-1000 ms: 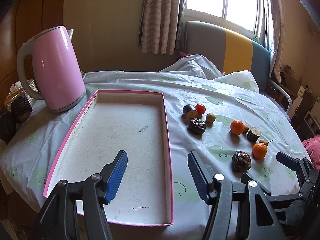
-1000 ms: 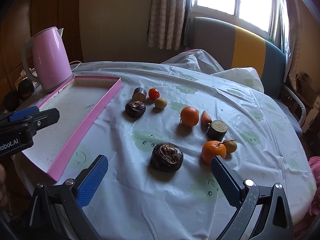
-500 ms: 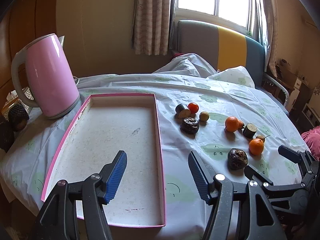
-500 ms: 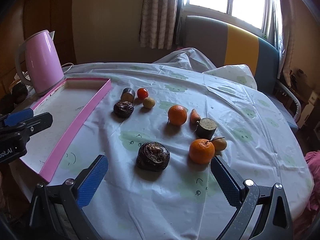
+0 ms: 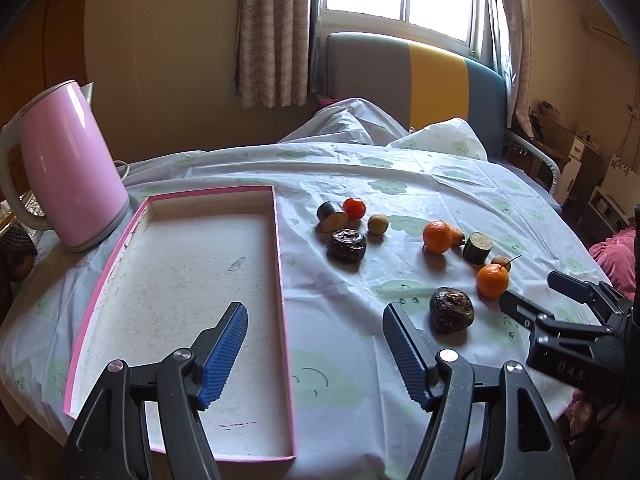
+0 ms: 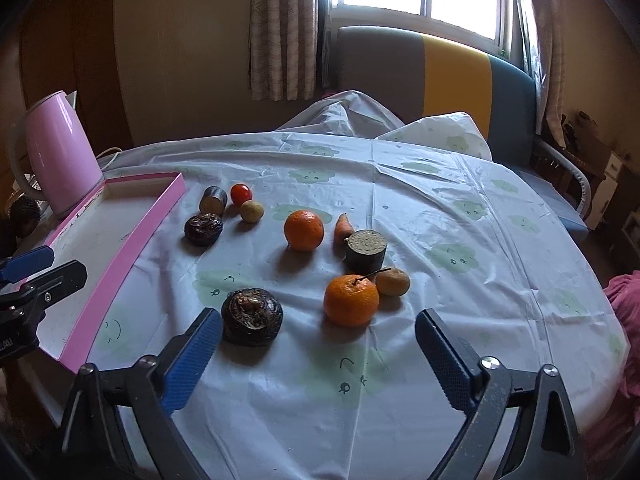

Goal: Organize fruits
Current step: 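Move both tools toward the fruits beside the pink tray, then grasp the large dark brown round fruit with the left tool while the right tool grasps a small yellow-brown fruit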

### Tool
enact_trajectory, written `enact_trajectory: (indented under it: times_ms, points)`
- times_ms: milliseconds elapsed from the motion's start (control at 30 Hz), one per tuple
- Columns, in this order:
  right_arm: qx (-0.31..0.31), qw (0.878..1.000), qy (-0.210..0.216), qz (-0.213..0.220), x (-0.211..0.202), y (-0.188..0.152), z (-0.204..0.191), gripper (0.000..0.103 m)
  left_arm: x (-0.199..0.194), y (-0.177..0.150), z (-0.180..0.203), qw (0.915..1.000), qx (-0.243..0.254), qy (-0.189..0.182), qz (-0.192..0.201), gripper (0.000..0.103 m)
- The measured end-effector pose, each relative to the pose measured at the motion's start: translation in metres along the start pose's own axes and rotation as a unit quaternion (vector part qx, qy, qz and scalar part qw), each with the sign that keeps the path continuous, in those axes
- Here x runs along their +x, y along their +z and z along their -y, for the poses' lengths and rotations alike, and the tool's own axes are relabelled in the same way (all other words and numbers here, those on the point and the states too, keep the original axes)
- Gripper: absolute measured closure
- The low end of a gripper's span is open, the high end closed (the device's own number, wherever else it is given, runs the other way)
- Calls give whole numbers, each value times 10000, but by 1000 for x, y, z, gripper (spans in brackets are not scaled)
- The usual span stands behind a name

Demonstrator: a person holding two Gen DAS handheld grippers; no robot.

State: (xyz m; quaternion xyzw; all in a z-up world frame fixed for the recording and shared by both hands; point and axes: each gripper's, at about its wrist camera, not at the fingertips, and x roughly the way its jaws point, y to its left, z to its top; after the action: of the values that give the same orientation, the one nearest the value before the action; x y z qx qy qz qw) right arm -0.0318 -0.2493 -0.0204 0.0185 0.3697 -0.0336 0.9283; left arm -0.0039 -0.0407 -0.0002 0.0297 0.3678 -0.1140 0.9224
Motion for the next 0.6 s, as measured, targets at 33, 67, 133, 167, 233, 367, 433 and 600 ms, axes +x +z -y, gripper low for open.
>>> enact_trajectory:
  times_ms: [33, 67, 133, 167, 233, 367, 433, 600]
  points:
    - [109, 9999, 18, -43, 2, 0, 7, 24, 2, 1, 3, 10000, 60, -20, -30, 21]
    - [246, 9996, 35, -124, 4, 0, 15, 35, 4, 2, 6, 9999, 122, -77, -63, 21]
    - [525, 9981, 35, -319, 11, -1, 30, 51, 9, 3, 12, 9992, 224, -265, -172, 21]
    - [653, 9971, 37, -383, 13, -2, 38, 55, 13, 4, 15, 9987, 233, -364, -254, 21]
    - [836, 9955, 17, -452, 15, -5, 51, 58, 21, 4, 21, 9972, 253, -540, -448, 21]
    - [1024, 9936, -63, -471, 14, -8, 68, 59, 34, 5, 34, 9944, 324, -744, -683, 26]
    - [1088, 9929, -65, -479, 15, -9, 74, 59, 41, 7, 43, 9922, 355, -855, -831, 30]
    - [1093, 9926, -42, -530, 19, -10, 76, 59, 57, 11, 70, 9869, 617, -1088, -1017, 31]
